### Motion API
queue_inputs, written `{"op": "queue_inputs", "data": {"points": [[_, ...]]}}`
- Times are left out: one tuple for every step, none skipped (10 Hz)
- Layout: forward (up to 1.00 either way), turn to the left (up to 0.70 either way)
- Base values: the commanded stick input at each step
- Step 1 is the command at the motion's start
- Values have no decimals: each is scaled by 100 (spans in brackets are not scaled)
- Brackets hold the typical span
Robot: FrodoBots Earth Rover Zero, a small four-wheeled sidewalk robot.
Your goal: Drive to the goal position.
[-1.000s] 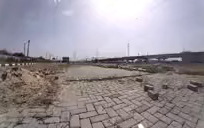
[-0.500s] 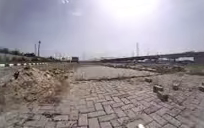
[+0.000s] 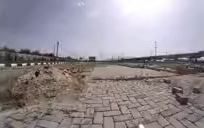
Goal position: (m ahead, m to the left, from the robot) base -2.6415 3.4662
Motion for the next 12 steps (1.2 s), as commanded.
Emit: {"op": "queue_inputs", "data": {"points": [[0, 100], [0, 100], [0, 100], [0, 100], [0, 100], [0, 100], [0, 100], [0, 100], [0, 100], [0, 100], [0, 100], [0, 100]]}}
